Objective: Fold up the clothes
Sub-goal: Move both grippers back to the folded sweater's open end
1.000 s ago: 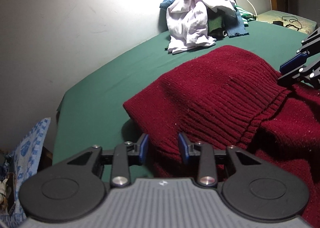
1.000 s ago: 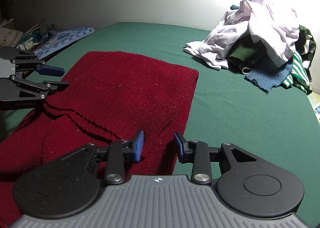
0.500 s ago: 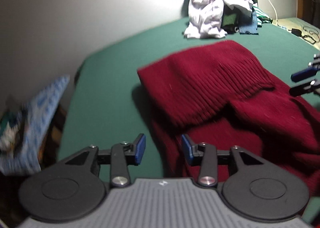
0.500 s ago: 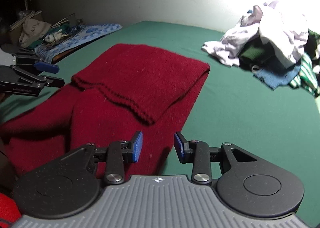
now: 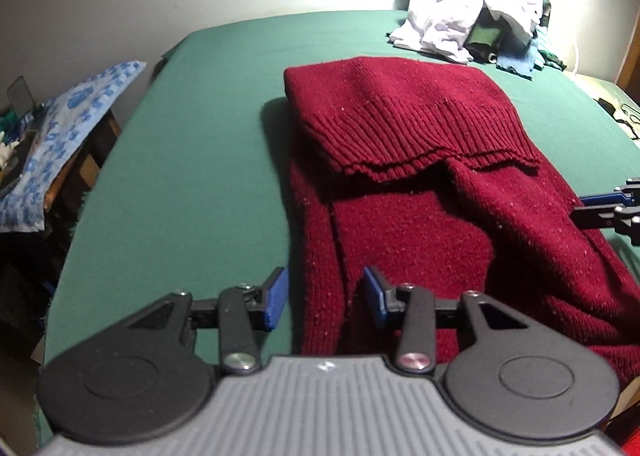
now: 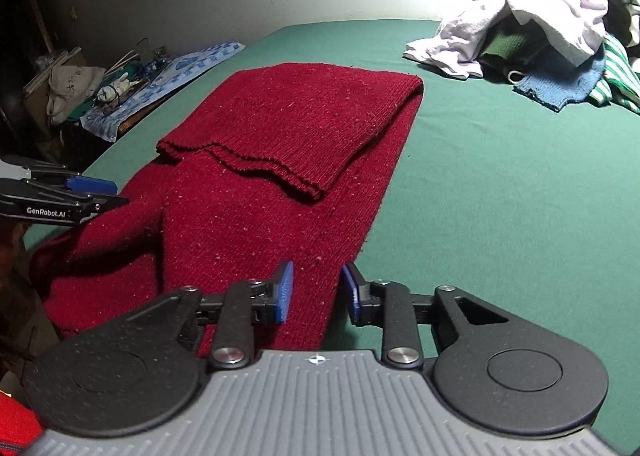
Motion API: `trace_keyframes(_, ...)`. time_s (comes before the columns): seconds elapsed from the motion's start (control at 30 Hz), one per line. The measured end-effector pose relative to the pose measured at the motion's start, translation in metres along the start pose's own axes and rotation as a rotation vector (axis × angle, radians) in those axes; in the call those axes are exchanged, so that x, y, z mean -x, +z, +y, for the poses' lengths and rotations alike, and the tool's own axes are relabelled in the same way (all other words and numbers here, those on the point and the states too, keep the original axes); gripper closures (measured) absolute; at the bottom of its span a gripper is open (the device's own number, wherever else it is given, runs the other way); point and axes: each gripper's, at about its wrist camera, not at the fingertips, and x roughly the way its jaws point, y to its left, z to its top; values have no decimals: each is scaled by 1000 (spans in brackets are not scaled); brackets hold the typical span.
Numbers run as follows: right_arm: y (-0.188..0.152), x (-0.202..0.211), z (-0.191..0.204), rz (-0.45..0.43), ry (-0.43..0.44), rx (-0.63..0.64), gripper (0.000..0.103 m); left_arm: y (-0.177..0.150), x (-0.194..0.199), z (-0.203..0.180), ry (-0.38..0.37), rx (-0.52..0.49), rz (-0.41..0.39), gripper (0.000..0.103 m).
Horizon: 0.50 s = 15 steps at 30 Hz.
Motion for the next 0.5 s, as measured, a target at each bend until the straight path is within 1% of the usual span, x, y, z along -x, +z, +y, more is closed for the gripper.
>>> trace_keyframes(0.07, -2, 1, 2, -1, -10, -8, 79, -1, 2, 5, -22, -9, 11, 58)
trace_keyframes(0.17, -5, 2, 7, 1, -46, -4, 80, -3, 7, 13, -67, -23, 31, 56)
trace_keyframes(0.27, -7, 3, 14, 2, -90, -5, 80, -6, 13, 25, -138, -30, 49, 56)
trace_keyframes(0.33, -7, 2, 21, 10, -134, -2, 79, -9, 16, 32, -188, -39, 68, 56)
trace_keyframes(0.47, -8, 3, 34, 31, -207, -42, 79, -15, 22, 41, -281, -96, 74, 56)
trace_keyframes(0.5, -8, 4, 39, 36, -225, -43, 79, -15, 23, 44, -303, -103, 76, 54)
